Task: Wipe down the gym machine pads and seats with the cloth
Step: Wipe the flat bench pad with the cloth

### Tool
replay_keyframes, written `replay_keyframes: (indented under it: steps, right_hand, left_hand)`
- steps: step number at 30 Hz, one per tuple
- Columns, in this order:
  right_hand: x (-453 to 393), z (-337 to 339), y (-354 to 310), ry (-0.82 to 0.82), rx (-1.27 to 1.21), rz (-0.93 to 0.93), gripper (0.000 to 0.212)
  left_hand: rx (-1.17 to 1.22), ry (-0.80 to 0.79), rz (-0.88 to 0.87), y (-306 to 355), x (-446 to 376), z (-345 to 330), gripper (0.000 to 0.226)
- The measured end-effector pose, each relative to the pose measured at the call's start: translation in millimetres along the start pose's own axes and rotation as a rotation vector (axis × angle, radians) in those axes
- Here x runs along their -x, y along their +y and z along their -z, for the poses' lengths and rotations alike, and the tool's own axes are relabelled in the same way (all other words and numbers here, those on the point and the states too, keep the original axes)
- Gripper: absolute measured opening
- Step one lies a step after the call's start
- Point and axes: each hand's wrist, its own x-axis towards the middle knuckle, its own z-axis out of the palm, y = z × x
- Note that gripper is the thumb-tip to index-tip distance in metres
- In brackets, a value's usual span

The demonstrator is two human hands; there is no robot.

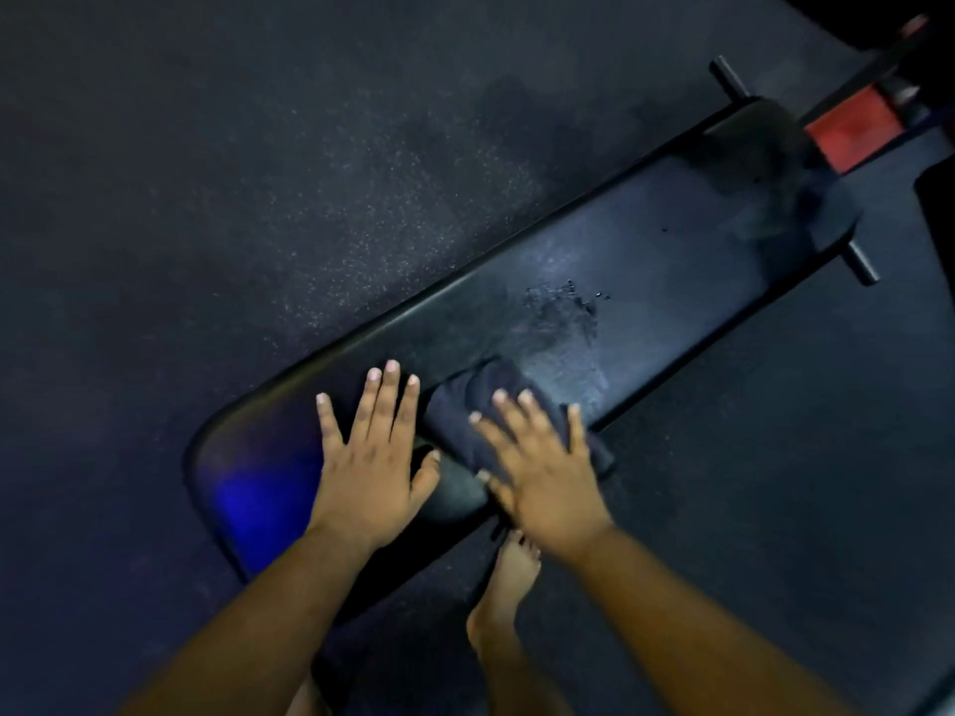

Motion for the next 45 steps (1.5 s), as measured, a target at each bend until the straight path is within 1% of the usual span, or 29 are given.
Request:
replay_keyframes:
  steps: [1,2,4,6,7,8,11,13,14,15,16,18,20,21,23,25,27,28,29,32,33,34,36,38,40,42,43,44,45]
  right_hand:
    - [-15.2,5.1,38.7,0.004,0.036,-0.072,0.065]
    - [-31.8,14.2,74.5,0.015,0.047,-0.213,0.064]
    - [-52.9,26.1,128.3,0.047,-0.044,-0.484,0.063]
    - [-49.1,24.6,119.4,0.081,-0.165,-0.58,0.065]
    - [-39.3,20.9,96.6,0.089,-0.168,-0.564,0.067]
    - [-29.3,18.6,69.8,0.072,-0.159,-0.498,0.068]
    - [-12.1,6.0,11.2,0.021,-0.068,-0.122,0.068]
    - [-50.0,17.9,29.5,-0.017,-0.01,0.081,0.068]
    - [-75.1,28.6,49.8,-0.05,0.032,0.129,0.067]
    - [-99.6,36.6,74.2,-0.074,0.068,0.125,0.066]
    - [-121.1,47.3,100.1,-0.082,0.064,0.051,0.066]
    - [-144.6,62.1,142.5,-0.041,-0.013,-0.203,0.065]
    - [-133.6,59.9,137.5,0.033,-0.077,-0.383,0.064]
    - [-120.9,55.7,117.8,0.061,-0.067,-0.39,0.063]
    - [-92.2,44.7,64.5,0.03,-0.078,-0.226,0.064]
    - [-88.4,34.4,31.7,-0.013,-0.072,0.034,0.066]
    - [-130.1,38.1,42.1,-0.02,-0.037,0.23,0.068]
    - [-155.5,44.3,59.3,-0.01,0.01,0.268,0.068]
    - [-178.9,52.6,81.9,-0.008,0.043,0.227,0.068]
    - [-219.2,78.5,170.2,0.008,-0.011,-0.225,0.065]
    - [-218.2,84.1,188.7,0.02,-0.054,-0.353,0.065]
    - [-208.8,84.2,192.8,0.036,-0.066,-0.421,0.066]
    - [-180.4,68.9,159.9,0.075,-0.007,-0.391,0.068]
    - [-145.4,51.5,107.1,0.041,0.017,-0.23,0.071]
    - [-130.3,43.5,90.6,-0.001,0.01,-0.06,0.07]
    - [-154.6,53.9,127.9,-0.008,0.039,0.108,0.068]
    - [-171.2,58.7,156.9,-0.001,0.065,0.133,0.068]
    - [-189.2,67.0,187.1,0.008,0.067,0.073,0.067]
    - [-207.2,75.8,217.7,0.011,0.03,-0.068,0.066]
  left_hand:
    - [-0.01,0.01,-0.013,8.1,-4.3,-1.8,0.083]
    - [-0.017,0.021,-0.019,13.5,-7.5,-2.5,0.082]
    - [-0.014,0.029,-0.005,24.7,-15.9,-3.2,0.081]
    - [-0.002,0.014,0.023,33.1,-21.3,-1.5,0.081]
    - [0.006,0.016,0.044,36.7,-21.6,-1.6,0.081]
    - [0.014,0.029,0.07,40.5,-23.1,0.3,0.082]
    - [0.046,0.024,0.129,44.5,-24.3,1.9,0.083]
    - [0.028,0.016,0.148,44.1,-24.9,0.9,0.083]
    - [0.019,0.009,0.147,43.4,-26.0,0.5,0.083]
    - [0.014,0.007,0.14,43.2,-28.4,0.7,0.083]
    - [0.012,0.013,0.132,42.8,-30.9,1.9,0.083]
    - [0.016,0.015,0.125,42.7,-38.3,3.0,0.083]
    - [0.03,0.013,0.139,42.5,-46.5,4.2,0.083]
    - [0.04,0.008,0.153,42.1,-51.9,5.4,0.083]
    - [0.032,-0.007,0.172,41.9,-59.4,5.2,0.085]
    - [0.0,-0.016,0.182,42.3,-63.5,0.9,0.087]
    - [-0.029,-0.001,0.193,41.4,-67.2,-2.9,0.088]
    - [-0.038,0.008,0.186,41.2,-70.4,-3.2,0.089]
    - [-0.039,0.014,0.172,41.5,-73.1,-1.8,0.089]
    - [-0.017,0.023,0.131,43.1,-83.3,4.1,0.087]
    - [-0.009,0.018,0.12,43.8,-89.5,7.8,0.086]
    - [-0.007,0.009,0.105,45.3,-95.4,11.2,0.086]
    - [-0.013,-0.01,0.082,49.0,-109.3,16.1,0.085]
    - [-0.012,-0.021,0.073,54.8,-124.4,19.3,0.085]
    - [-0.017,-0.019,0.071,60.4,-134.9,19.7,0.086]
    - [-0.036,0.013,0.036,66.8,-145.4,17.7,0.086]
    - [-0.039,0.026,0.01,71.1,-151.2,17.4,0.085]
    - [-0.041,0.038,-0.01,74.6,-155.5,18.0,0.085]
    - [-0.043,0.055,-0.023,77.7,-159.4,18.7,0.085]
